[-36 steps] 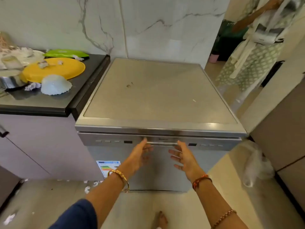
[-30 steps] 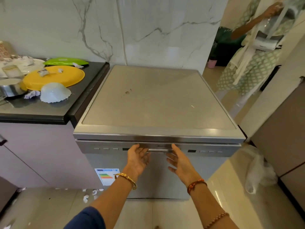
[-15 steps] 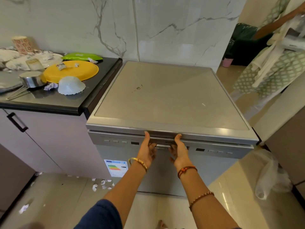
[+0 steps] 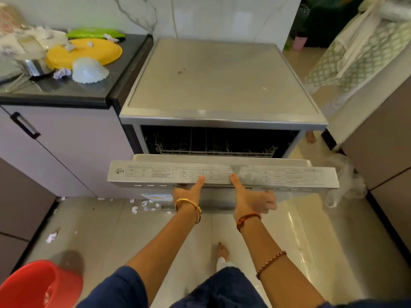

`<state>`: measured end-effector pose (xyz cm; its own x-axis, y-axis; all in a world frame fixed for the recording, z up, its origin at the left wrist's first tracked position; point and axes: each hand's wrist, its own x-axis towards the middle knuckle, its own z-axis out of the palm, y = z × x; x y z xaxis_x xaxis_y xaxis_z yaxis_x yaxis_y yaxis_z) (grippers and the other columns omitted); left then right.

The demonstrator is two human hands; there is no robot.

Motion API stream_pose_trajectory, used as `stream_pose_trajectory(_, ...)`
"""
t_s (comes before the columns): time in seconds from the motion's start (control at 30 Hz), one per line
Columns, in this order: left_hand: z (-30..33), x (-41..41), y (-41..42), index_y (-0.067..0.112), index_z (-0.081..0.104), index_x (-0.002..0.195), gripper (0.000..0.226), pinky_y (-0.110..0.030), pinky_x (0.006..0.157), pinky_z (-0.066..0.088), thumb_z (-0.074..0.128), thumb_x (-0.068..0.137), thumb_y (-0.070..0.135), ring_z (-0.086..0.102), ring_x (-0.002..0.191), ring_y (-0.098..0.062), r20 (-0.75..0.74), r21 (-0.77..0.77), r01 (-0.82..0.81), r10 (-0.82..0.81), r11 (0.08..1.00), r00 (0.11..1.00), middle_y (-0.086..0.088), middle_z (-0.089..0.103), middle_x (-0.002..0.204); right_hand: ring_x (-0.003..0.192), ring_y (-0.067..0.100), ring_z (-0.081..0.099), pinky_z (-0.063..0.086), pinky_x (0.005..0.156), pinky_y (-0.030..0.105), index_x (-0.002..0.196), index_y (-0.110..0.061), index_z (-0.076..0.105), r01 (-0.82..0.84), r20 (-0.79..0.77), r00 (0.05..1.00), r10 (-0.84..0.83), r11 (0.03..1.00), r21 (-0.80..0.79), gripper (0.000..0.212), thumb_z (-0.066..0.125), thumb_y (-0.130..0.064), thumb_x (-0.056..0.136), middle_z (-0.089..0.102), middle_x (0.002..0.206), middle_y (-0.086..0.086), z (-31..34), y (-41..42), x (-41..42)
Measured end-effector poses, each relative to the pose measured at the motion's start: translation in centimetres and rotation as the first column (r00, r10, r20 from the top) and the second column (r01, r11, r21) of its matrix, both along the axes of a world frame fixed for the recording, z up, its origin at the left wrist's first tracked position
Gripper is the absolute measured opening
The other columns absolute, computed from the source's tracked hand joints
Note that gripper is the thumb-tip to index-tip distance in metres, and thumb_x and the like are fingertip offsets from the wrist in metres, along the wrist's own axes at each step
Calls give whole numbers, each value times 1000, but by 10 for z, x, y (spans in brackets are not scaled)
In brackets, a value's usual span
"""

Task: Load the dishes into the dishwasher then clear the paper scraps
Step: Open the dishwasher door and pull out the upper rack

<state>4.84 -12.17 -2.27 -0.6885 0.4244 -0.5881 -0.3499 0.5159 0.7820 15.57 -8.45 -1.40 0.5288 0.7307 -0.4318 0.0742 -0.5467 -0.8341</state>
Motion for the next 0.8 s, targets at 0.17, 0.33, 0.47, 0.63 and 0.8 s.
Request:
stream_pose_trajectory(0.17, 5, 12, -51, -1, 39, 121, 92, -37, 97, 30, 84, 55, 45, 36, 117, -31, -644, -133, 70, -140, 989, 752, -18, 40, 125, 132, 34, 25, 27, 104, 53, 139, -11, 28, -305, 532, 830, 168, 935, 182, 108, 87, -36, 53, 22, 145, 17, 1, -35, 24)
stream_pose_trajectory(0.33, 2, 1, -67, 16, 34, 123, 97, -42, 102, 25, 86, 48, 48, 28, 124, -31, -657, -441, 305, -535, 844, 531, -10, 24, 139, 142, 31, 0, 8, 109, 60, 147, -18, 7, -721, 691, 365, 624, 659, -215, 120, 83, -45, 58, -6, 155, 11, 7, -34, 55)
stream_pose_trajectory(0.47, 4, 10, -77, 15, 22, 135, 106, -48, 112, 17, 83, 55, 49, 12, 137, -36, -513, -672, 402, -783, 622, 353, -12, 11, 149, 143, 31, -8, 7, 108, 64, 147, -15, -14, -758, 588, 33, 809, 404, -513, 134, 77, -58, 59, -17, 155, 6, 6, -35, 64)
stream_pose_trajectory(0.63, -10, 29, -88, 14, -6, 147, 104, -45, 117, -2, 70, 79, 30, -12, 142, -34, -454, -772, 395, -867, 498, 206, -12, -13, 155, 143, 27, -13, 1, 108, 66, 147, -13, -15, -763, 474, -117, 873, 227, -605, 126, 74, -53, 67, -19, 155, 4, -16, -51, 72)
stream_pose_trajectory(0.8, -28, 25, -92, 9, -20, 144, 137, -46, 114, -7, 84, 59, 37, -16, 142, -33, -233, -878, 402, -966, 260, 115, -12, -15, 155, 145, 23, -6, -7, 109, 64, 149, -14, -5, -786, 361, -207, 909, 65, -614, 129, 76, -58, 59, -3, 157, 3, -44, -45, 87)
